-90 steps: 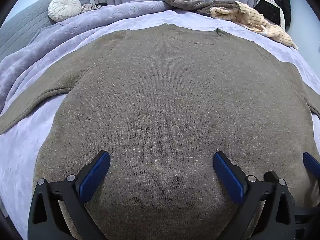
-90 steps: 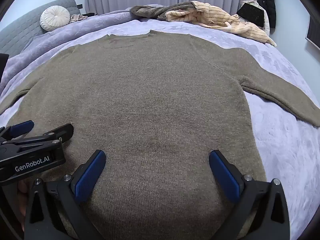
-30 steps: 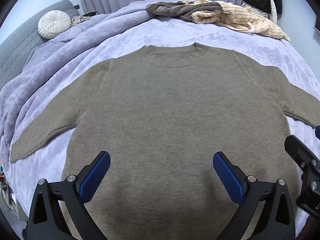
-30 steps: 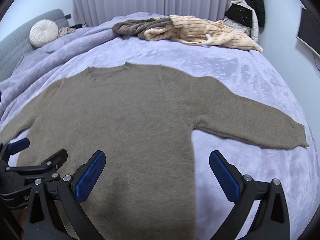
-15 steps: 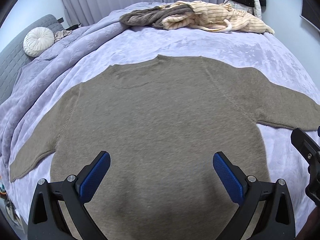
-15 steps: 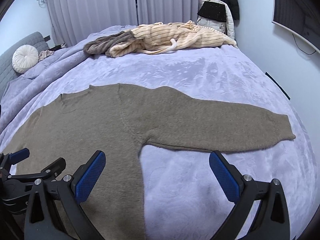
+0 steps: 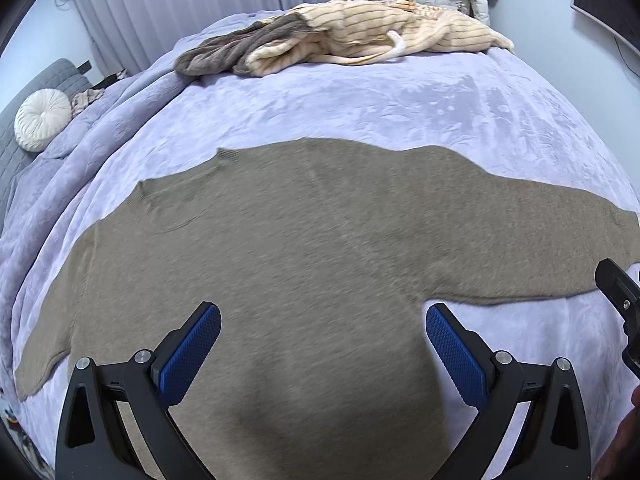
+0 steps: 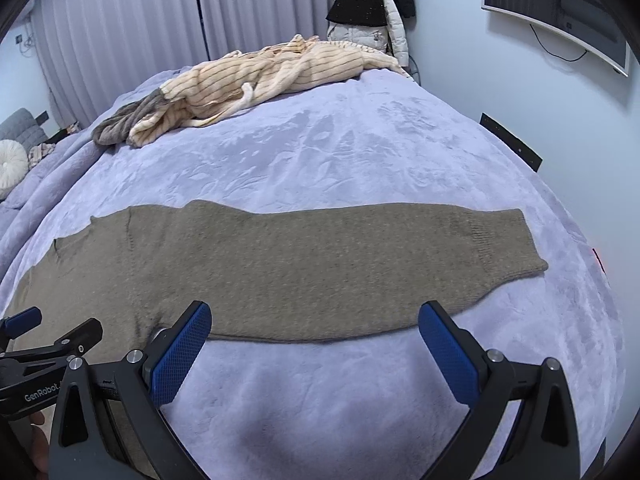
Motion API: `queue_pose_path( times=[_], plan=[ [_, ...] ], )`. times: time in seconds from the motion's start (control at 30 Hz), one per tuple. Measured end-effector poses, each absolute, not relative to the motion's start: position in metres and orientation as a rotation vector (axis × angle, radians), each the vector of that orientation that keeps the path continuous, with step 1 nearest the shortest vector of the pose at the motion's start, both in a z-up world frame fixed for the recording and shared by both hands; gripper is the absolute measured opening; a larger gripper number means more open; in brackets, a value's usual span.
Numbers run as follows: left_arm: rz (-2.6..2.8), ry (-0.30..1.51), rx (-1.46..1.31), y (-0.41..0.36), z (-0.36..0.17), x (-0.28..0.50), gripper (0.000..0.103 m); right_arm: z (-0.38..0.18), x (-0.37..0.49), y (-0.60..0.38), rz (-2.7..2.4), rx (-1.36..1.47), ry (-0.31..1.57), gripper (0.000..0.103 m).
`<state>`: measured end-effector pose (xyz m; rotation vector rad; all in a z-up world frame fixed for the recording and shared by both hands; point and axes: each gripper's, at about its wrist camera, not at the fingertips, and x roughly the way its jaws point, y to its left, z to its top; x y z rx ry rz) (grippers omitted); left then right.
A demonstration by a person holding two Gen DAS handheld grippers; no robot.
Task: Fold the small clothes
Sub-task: 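Move the right tool to a sleeve cuff and close on it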
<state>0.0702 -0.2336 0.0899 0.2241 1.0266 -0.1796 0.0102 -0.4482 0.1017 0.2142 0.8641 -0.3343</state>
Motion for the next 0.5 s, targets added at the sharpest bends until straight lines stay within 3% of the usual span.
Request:
queue_pose_path(
  times=[0.5],
  plan=[
    [-0.272, 1.044, 0.269, -0.325, 0.075, 0.088, 0.103, 0.069, -0.018, -0.578, -0.508, 0.380, 0.891, 0.103]
  ],
)
